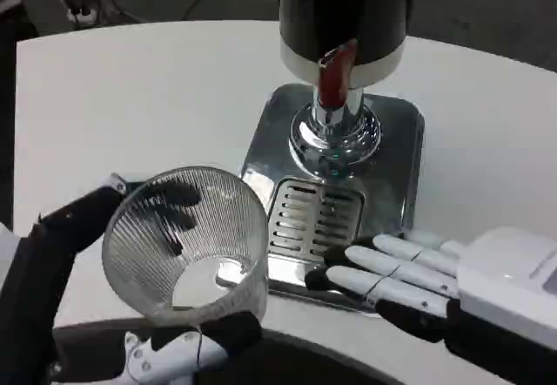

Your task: Grasp the cup under the faucet to collect the drink, then remove the cup.

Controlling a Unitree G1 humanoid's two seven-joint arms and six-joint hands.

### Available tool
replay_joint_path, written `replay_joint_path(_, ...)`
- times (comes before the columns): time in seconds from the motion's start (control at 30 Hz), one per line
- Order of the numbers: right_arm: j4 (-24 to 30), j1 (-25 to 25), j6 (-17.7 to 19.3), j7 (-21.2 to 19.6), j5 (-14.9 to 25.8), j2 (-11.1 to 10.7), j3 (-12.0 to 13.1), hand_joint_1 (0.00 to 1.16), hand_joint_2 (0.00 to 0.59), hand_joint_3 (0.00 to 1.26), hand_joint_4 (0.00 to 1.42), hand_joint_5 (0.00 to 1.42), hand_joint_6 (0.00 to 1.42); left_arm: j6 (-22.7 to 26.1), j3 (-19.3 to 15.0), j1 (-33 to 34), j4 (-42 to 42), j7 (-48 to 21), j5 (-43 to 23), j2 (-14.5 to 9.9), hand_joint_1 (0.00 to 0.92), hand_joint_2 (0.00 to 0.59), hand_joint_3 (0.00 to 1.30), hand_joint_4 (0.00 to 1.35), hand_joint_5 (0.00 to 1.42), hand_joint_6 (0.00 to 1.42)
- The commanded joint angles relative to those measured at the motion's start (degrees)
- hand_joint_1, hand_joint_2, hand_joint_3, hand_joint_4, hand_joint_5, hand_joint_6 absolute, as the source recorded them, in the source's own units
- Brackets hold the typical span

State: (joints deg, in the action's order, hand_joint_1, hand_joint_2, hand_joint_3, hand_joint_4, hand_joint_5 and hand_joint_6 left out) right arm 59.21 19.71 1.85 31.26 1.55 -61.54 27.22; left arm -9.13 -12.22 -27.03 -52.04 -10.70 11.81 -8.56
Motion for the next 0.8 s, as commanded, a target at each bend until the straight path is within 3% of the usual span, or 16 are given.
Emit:
replay_joint_path(0.03, 0.79, 1.06, 1.16, 1.05, 0.15, 1.09, 1.22, 0.49, 0.445, 0.05, 0.0, 0.0, 0.0, -0.22, 0.0, 0.07, 0.31, 0.16, -0.54, -0.38, 0.705, 0.045, 0.6, 0.59, 0.69, 0.4)
replay_joint_path(0.27, 0.79, 2.31, 2.36, 1.64, 0.08, 2.09, 2.46, 0.49, 0.445, 0.05, 0.0, 0.0, 0.0, -0.55, 0.23, 0.1, 0.76, 0.24, -0.58, -0.38, 0.701, 0.047, 0.6, 0.59, 0.69, 0.4)
replay_joint_path(0.8, 0.79, 3.07, 2.89, 1.48, -1.75, 3.32, 0.12, 0.49, 0.445, 0.05, 0.0, 0.0, 0.0, -5.6, -2.2, 1.76, 7.91, 1.05, -2.44, -1.14, 0.705, 0.038, 0.61, 0.59, 0.69, 0.4)
